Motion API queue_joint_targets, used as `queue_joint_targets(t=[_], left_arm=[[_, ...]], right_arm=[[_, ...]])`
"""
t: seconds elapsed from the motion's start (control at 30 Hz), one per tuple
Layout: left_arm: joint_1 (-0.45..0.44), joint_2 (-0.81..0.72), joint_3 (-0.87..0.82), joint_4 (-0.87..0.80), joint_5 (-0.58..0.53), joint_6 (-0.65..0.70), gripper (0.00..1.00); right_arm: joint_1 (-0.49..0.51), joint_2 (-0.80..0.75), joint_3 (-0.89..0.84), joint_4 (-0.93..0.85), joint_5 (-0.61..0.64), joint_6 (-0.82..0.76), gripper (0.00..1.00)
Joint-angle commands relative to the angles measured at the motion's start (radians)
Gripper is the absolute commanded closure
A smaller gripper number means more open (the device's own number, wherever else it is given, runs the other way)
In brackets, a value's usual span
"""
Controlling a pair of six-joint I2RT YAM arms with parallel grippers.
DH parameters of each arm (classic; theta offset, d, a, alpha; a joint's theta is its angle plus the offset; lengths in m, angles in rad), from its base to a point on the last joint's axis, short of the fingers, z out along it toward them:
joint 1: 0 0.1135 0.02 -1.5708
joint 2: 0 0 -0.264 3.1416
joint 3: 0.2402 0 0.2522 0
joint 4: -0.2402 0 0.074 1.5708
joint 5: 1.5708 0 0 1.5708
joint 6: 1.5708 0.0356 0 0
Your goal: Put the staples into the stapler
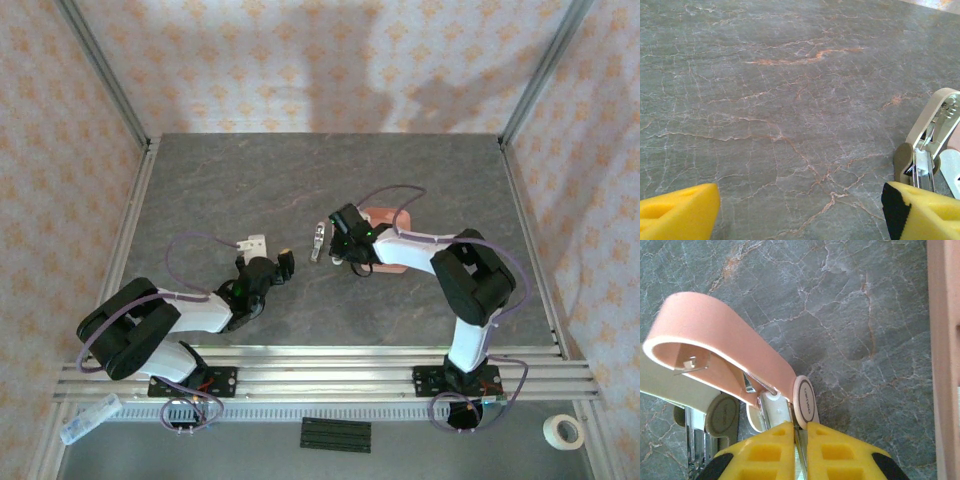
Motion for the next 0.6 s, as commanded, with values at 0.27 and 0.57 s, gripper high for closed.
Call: queue_joint_targets(t=[0.27,0.57], left_arm=[[0.010,0.001,0.005,0.037,-0.018,-0.008,0.15],[0.011,0.007,0.005,0.047,-0.013,-0.007,0.15]], right_arm=[[0.017,-0.016,-0.019,-0.079,0.019,-0.035,0.89],[0.023,-0.090,-0.006,-0.089,0.025,-0.073,0.82]])
